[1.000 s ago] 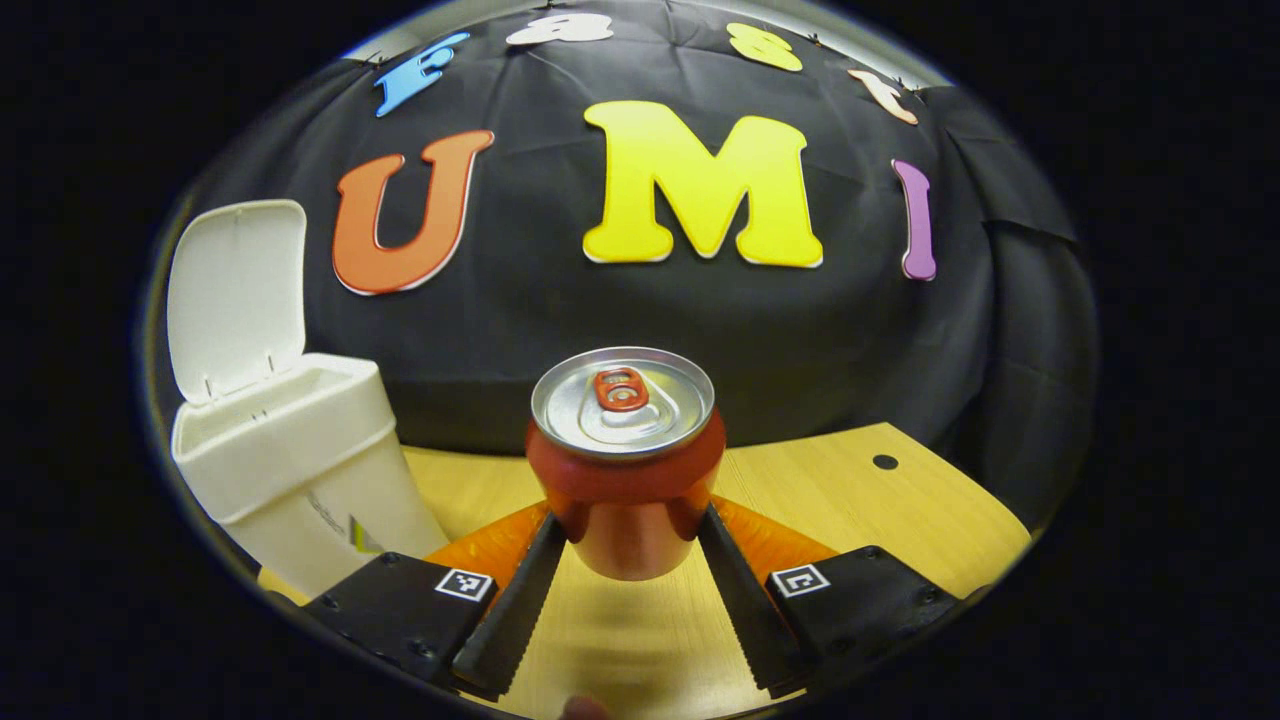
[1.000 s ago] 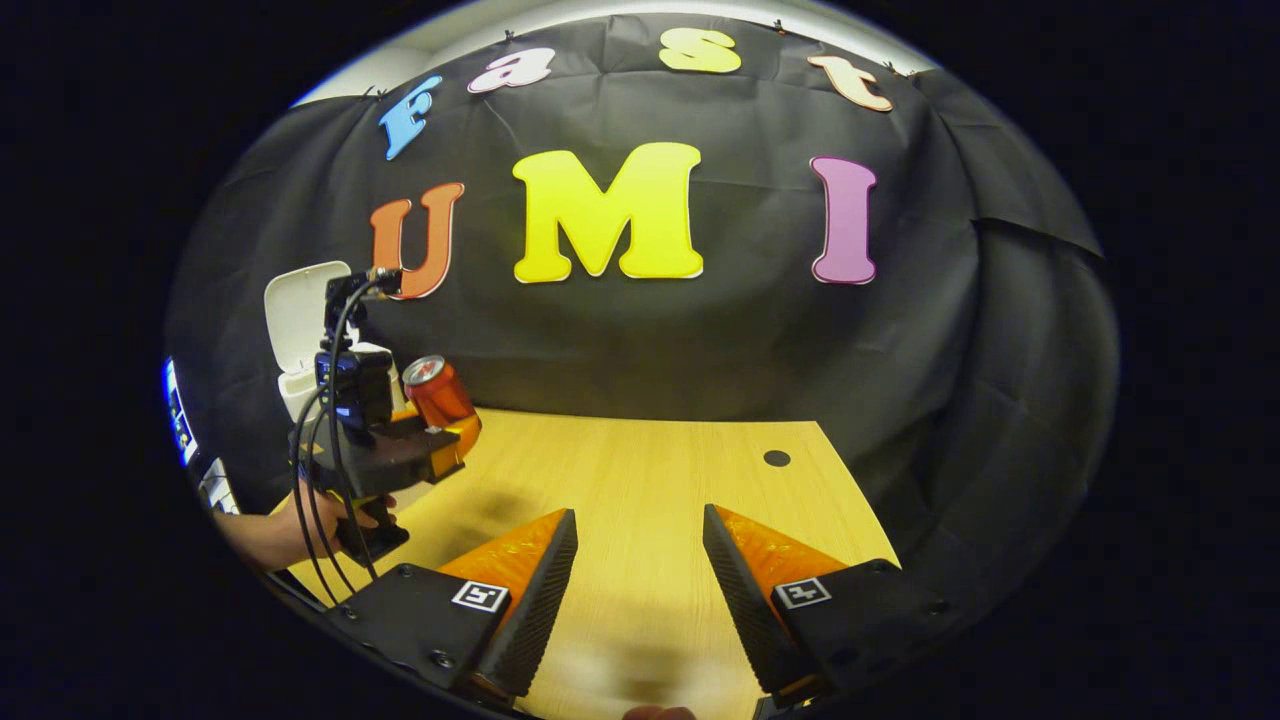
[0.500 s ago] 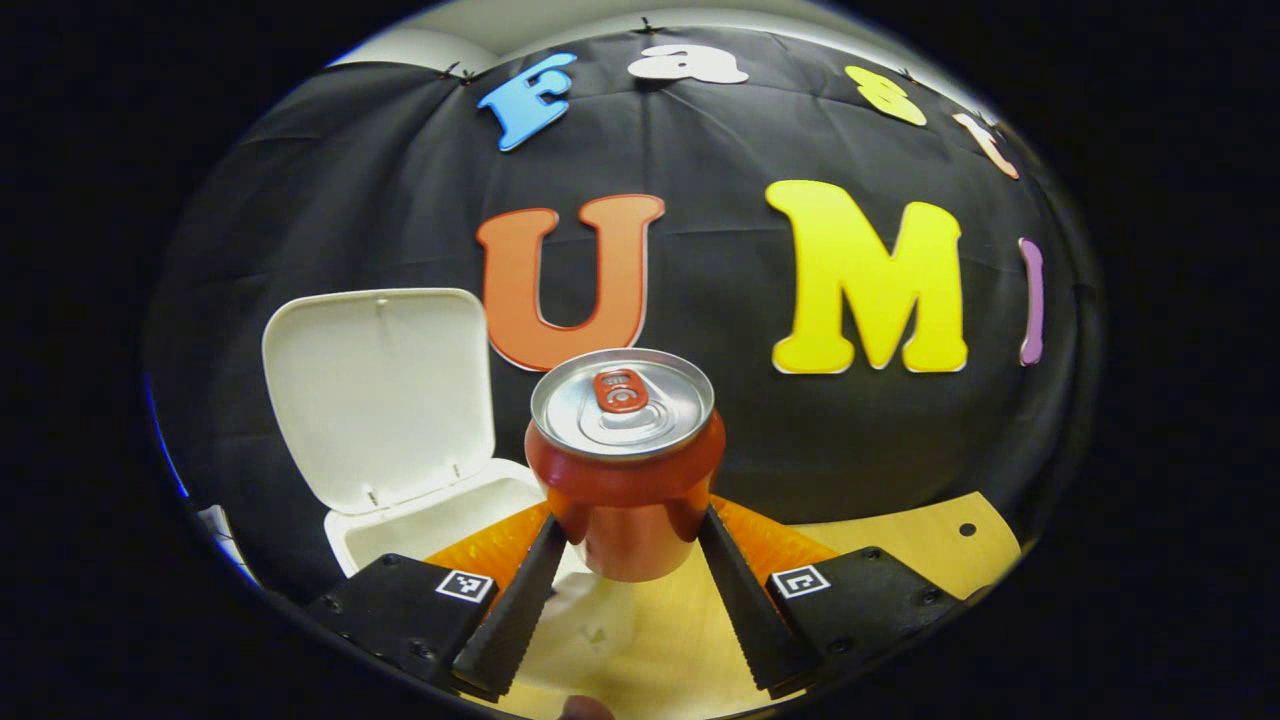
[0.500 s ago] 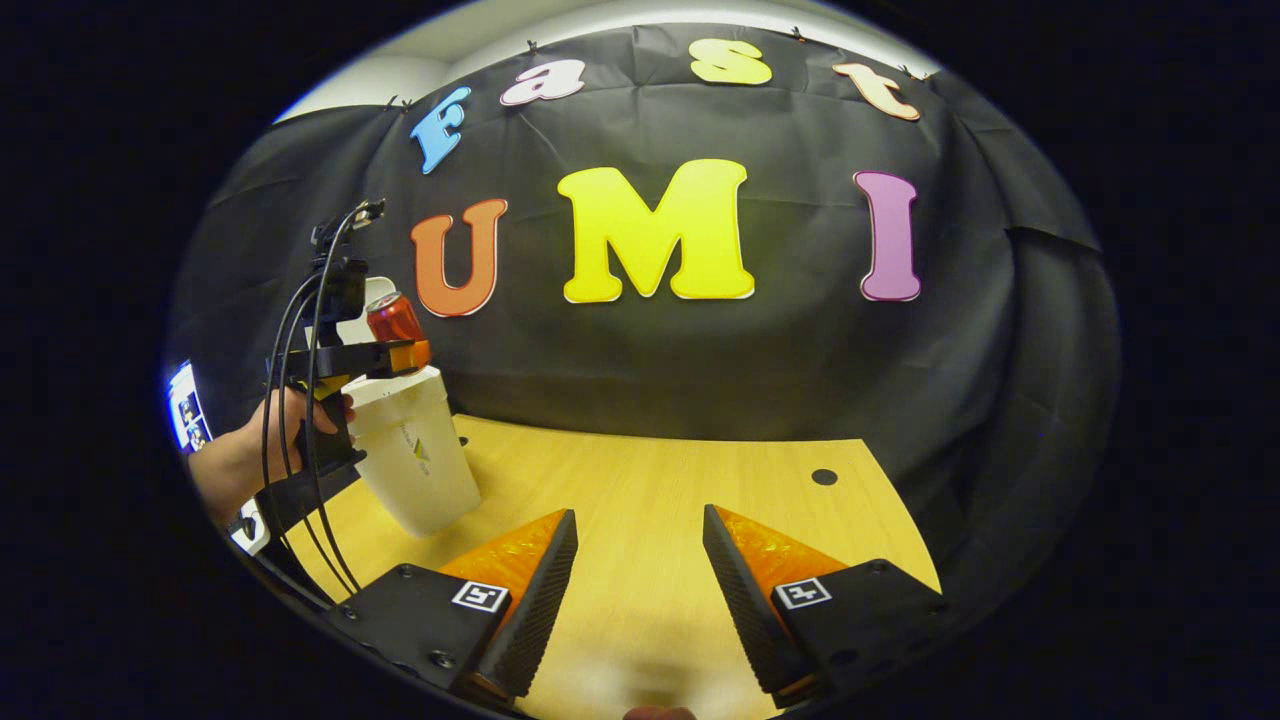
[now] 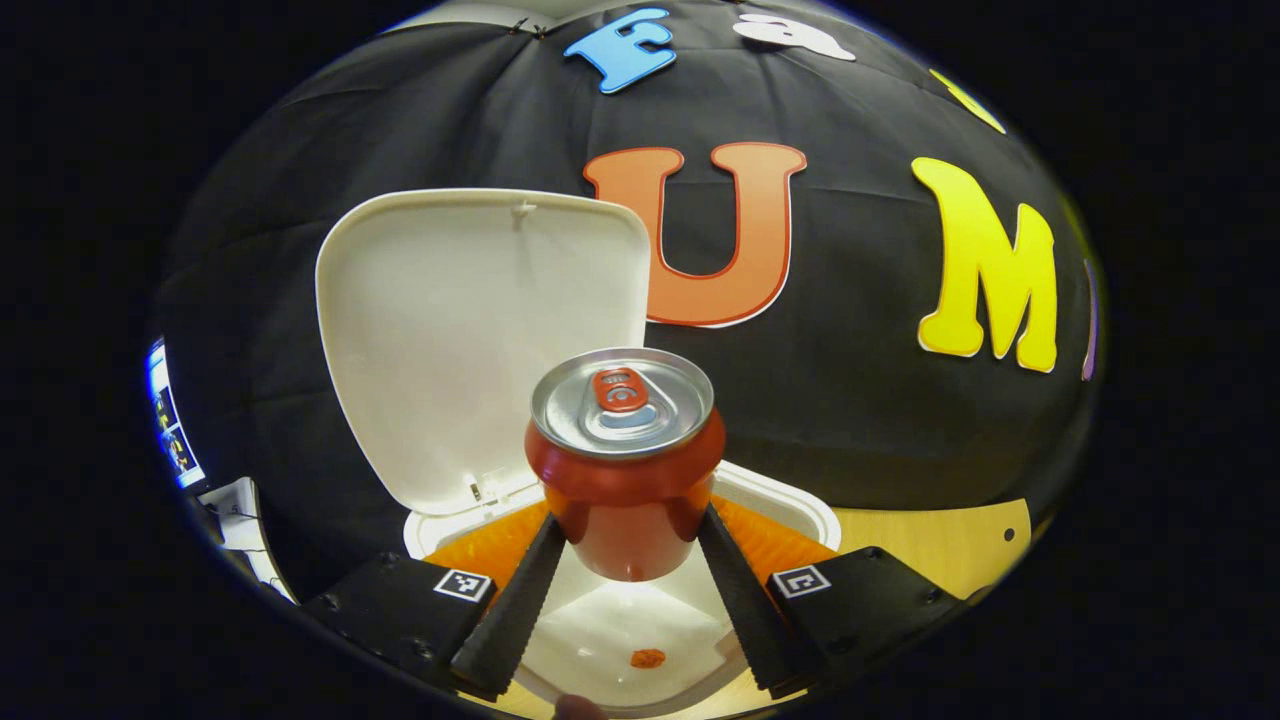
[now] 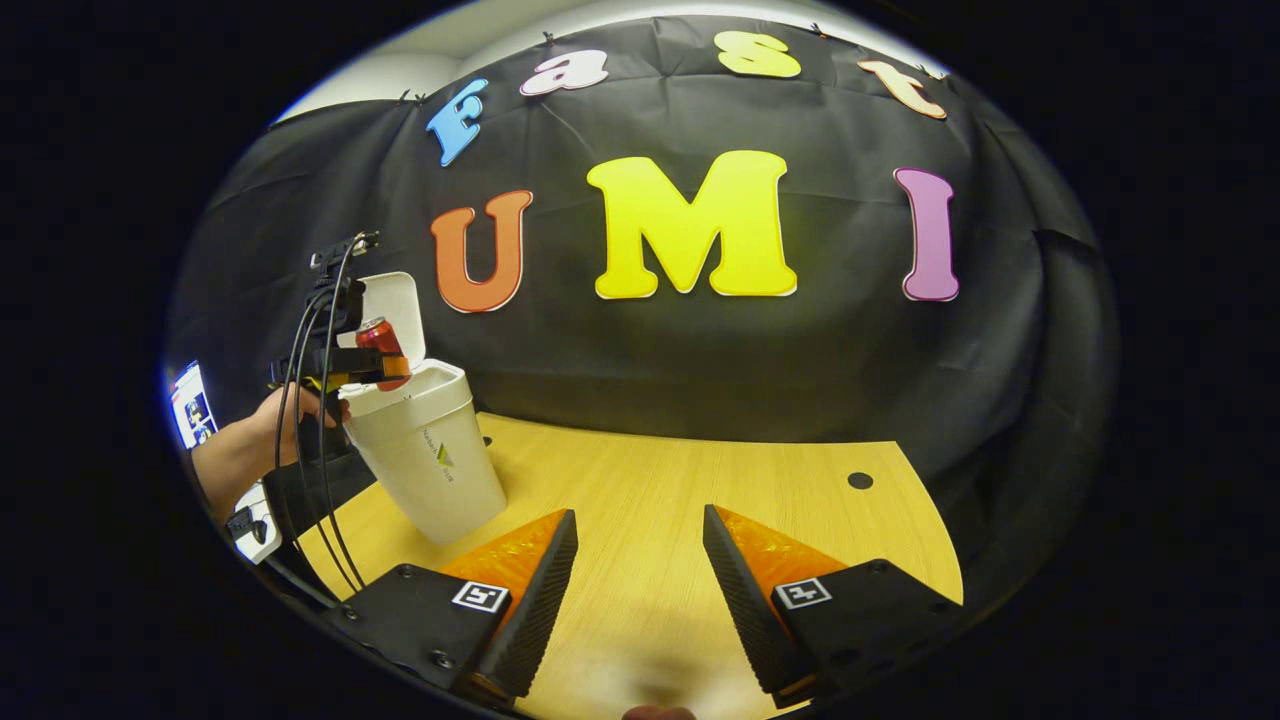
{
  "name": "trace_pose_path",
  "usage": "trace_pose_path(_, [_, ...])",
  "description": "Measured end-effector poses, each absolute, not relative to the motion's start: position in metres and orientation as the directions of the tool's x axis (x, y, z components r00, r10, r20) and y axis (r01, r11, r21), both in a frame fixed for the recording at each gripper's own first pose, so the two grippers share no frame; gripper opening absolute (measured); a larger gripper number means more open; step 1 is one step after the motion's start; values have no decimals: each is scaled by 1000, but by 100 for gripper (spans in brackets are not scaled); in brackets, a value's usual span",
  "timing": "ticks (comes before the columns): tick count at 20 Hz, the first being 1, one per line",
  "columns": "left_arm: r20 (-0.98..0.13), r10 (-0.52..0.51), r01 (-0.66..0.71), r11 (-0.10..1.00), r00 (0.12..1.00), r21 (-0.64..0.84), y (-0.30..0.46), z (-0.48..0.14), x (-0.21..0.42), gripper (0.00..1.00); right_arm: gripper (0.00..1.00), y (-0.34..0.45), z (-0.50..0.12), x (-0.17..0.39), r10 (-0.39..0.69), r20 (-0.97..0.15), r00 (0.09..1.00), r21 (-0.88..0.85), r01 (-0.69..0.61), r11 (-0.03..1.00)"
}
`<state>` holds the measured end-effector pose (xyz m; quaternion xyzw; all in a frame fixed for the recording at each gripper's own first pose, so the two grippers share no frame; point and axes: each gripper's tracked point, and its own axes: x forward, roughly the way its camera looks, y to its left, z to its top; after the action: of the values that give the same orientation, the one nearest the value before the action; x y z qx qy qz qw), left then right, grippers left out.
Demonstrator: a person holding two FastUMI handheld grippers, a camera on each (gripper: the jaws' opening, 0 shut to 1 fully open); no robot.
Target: Press the lid of the desktop garbage bin to open it, pick up the crumpled paper on the desktop and throw it into the bin, then pick up the pop can on the desktop and drop it into the bin, and finally close the garbage bin lid.
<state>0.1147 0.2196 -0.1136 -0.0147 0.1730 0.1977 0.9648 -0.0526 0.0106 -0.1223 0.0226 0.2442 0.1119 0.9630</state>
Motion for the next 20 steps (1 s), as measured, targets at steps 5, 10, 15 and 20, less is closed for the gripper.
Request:
trace_pose_path(5, [-328, 387, -395, 917, 862, 46, 220, -107, 111, 97, 81, 17, -122, -50, 236, -465, 853, 102, -213, 972])
trace_pose_path(10, [-264, 484, -494, 869, 835, 29, 208, -74, 97, 96, 81, 16, -118, -51, 244, -453, 857, 113, -217, 970])
trace_pose_path(15, [-176, 511, -520, 854, 841, -6, 176, -26, 106, 96, 81, 1, -107, -52, 251, -442, 861, 113, -224, 968])
trace_pose_path(20, [-47, 573, -575, 815, 818, -77, 185, 57, 119, 96, 81, -20, -79, -37, 248, -415, 875, 83, -234, 969])
